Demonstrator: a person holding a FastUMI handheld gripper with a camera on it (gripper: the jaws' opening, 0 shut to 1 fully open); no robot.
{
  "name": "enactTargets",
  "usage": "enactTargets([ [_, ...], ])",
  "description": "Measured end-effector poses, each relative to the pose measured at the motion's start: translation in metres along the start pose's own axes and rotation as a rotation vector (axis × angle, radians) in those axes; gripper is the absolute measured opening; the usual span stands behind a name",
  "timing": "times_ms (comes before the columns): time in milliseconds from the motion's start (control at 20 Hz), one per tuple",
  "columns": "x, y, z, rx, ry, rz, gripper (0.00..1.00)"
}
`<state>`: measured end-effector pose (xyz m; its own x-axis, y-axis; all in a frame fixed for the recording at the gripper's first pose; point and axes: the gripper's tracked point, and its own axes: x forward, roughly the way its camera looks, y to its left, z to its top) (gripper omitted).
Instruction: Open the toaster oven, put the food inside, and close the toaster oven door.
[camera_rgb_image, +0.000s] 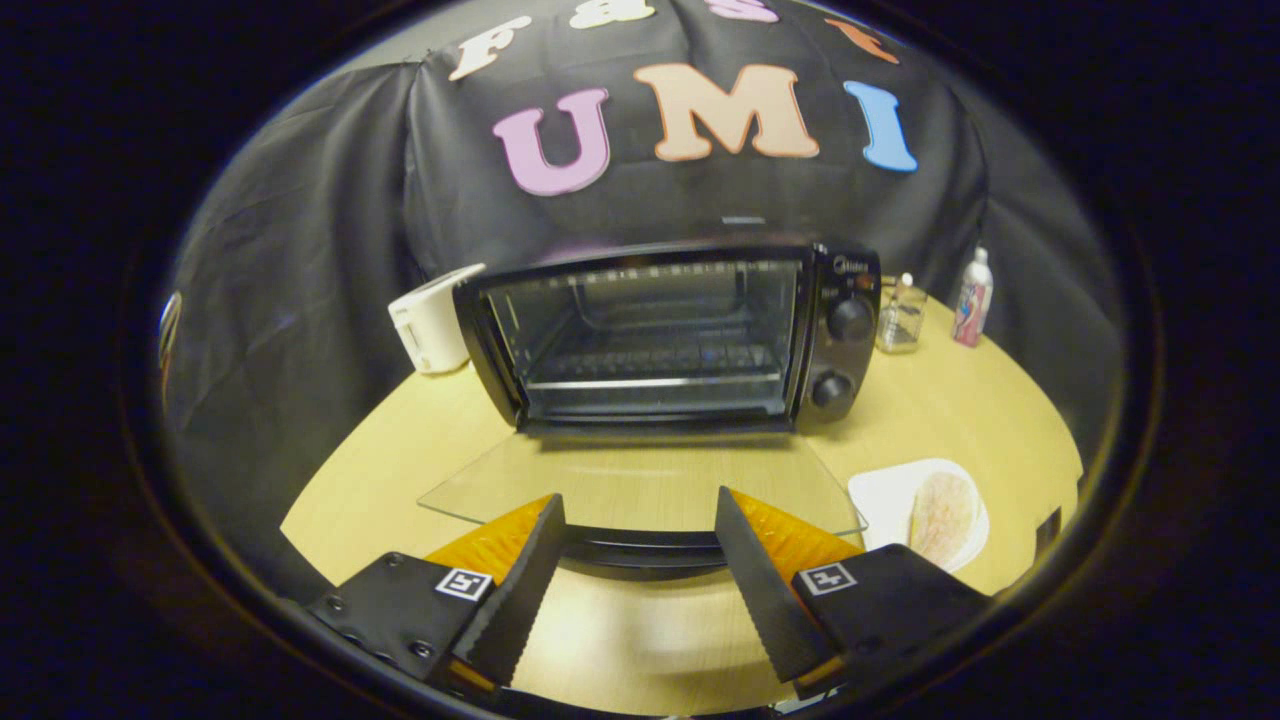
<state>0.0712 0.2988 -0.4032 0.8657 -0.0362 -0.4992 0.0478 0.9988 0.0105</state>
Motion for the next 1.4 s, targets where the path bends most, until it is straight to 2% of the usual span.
enactTargets([
  [200, 0.018, -0.006, -0.023, 0.023, 0.079, -0.017, 0.91],
  [600, 0.027, -0.009, -0.022, -0.047, 0.034, -0.032, 0.91],
  [800, 0.02, -0.008, -0.021, -0.004, 0.034, 0.004, 0.91],
  [1000, 0.007, -0.015, -0.005, 0.104, 0.008, 0.045, 0.9],
  [1250, -0.005, -0.057, 0.016, 0.184, 0.033, 0.004, 0.92],
  [1400, -0.014, -0.115, 0.026, 0.17, 0.053, -0.101, 0.92],
])
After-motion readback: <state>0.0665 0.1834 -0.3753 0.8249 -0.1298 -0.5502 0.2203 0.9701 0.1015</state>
